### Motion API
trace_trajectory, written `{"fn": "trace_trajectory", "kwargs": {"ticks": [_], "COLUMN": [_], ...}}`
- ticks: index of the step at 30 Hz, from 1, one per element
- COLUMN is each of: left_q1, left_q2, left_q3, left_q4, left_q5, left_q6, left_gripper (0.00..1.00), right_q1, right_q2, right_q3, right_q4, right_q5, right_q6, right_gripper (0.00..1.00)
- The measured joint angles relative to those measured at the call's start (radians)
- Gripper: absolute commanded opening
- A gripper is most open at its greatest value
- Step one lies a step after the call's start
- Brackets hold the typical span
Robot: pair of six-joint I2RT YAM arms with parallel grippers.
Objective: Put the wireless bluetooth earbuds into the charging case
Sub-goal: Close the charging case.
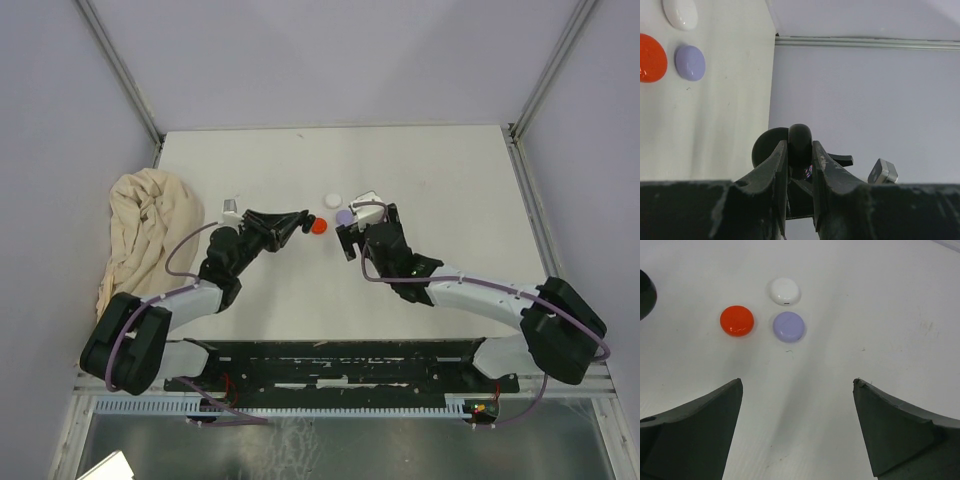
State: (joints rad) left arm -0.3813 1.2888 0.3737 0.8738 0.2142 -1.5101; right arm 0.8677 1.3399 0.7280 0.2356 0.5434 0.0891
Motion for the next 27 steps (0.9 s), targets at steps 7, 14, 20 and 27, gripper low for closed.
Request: {"fn": "trace_trajectory", "kwargs": {"ticks": [7, 14, 20, 27], "left_q1": [-0.014, -0.018, -0.030, -0.051], "left_q2": [0.050, 0.141, 0.160, 0.179], "left_q3": [0.000, -0.001, -0.001, -0.001], "left_q4": [-0.004, 0.046, 0.080, 0.097], "left_q5": [-0.055, -0.101, -0.116, -0.119], "left_q6": [-0.005, -0.050, -0.077, -0.100], "left_gripper": [0.03, 0.03, 0.03, 0.03], "right_q1": [0.067, 0.111, 0.131, 0.147], "right_q2": [0.156, 0.294, 0.395, 0.453], "right_q3": [0.000, 0.000, 0.011, 0.055], "right_q4": [0.114, 0.306, 0.445, 0.529], "right_q5": [-0.018, -0.035, -0.035, -0.019], "right_q6": [-0.014, -0.031, -0.065, -0.101], "right_gripper": [0.99, 0.99, 0.99, 0.99]}}
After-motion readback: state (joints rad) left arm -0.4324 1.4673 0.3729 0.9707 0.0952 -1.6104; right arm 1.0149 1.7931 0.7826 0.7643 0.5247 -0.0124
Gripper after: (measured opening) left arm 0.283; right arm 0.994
